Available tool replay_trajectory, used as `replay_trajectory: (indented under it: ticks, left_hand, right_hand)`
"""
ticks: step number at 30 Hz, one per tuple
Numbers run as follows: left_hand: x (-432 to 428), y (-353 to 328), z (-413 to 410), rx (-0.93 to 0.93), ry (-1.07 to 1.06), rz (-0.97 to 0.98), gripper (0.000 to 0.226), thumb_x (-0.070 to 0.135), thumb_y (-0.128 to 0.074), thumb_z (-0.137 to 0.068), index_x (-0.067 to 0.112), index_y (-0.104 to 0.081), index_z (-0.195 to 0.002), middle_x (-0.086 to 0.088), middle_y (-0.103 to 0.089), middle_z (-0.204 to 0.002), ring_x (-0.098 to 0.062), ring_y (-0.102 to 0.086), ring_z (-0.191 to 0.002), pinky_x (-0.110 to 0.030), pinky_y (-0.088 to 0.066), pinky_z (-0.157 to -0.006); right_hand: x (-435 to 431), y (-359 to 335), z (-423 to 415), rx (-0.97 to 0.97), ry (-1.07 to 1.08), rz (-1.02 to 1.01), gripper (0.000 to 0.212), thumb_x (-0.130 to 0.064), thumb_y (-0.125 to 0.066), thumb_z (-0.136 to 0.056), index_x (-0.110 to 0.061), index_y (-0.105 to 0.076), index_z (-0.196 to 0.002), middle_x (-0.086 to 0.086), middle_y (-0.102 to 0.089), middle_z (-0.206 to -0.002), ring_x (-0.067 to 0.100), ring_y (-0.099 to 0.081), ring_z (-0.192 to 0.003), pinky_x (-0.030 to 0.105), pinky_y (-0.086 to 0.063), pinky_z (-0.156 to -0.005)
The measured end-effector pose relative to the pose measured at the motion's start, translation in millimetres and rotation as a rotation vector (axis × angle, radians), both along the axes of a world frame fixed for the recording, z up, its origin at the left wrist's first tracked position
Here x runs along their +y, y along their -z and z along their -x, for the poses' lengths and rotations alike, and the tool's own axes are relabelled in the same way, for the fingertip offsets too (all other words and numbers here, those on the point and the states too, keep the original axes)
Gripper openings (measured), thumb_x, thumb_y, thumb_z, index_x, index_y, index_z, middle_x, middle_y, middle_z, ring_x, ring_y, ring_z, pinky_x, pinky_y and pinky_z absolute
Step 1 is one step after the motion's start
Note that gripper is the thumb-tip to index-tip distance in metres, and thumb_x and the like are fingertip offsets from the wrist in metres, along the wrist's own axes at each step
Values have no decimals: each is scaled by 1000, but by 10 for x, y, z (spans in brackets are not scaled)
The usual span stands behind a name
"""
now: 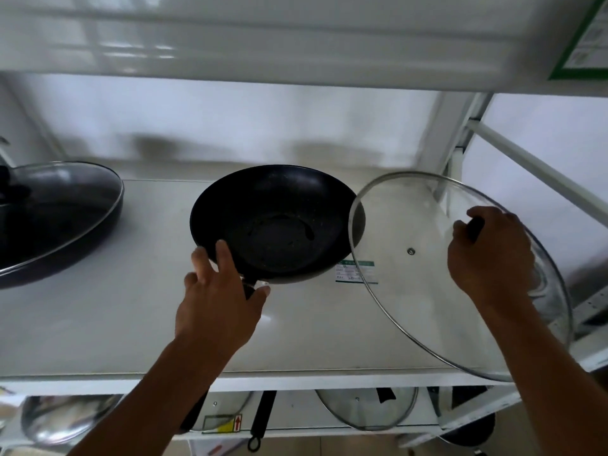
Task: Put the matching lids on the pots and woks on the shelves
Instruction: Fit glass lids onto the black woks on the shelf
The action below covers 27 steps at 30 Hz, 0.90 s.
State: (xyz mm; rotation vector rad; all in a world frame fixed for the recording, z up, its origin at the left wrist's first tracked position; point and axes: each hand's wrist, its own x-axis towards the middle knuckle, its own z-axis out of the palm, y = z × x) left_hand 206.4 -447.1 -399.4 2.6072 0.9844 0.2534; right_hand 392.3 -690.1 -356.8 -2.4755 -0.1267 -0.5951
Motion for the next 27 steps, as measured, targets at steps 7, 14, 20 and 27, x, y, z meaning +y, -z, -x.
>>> replay_trajectory:
  ticks: [7,14,20,27]
  left_hand:
    - [-97,-33,26,-48,55,19,55,47,-49,-94,16,-27,-134,0,-65,-81,-24,-65,-74,-36,-52,-68]
    - [-36,-20,71,-82,100,81,29,52,-49,-92,26,-39,-84,10,-51,-70,-14,-59,-68,-26,-45,-61]
    - [10,14,66,-77,128,133,33,49,-46,-95,29,-39,-70,14,-47,-62,-8,-51,-57,-15,-34,-56]
    - [27,3,45,-83,160,152,26,49,-44,-96,29,-40,-81,15,-42,-62,-6,-45,-53,-10,-26,-49]
  right_hand:
    - [911,-217,42,-75,-245,-60,34,-22,-59,-90,-6,-47,-118,15,-63,-110,35,-60,-104,34,-42,-81]
    - [1928,-126,-20,-66,-508,109,47,-26,-58,-91,-2,-41,-128,17,-62,-118,34,-60,-109,37,-47,-86]
    - [2335,-16,-52,-29,-574,166,38,-25,-59,-91,-5,-42,-120,16,-62,-114,34,-61,-106,39,-47,-84]
    - [2431,120,-154,21,-567,207,32,-23,-58,-91,-5,-43,-113,18,-61,-116,38,-58,-110,39,-44,-85]
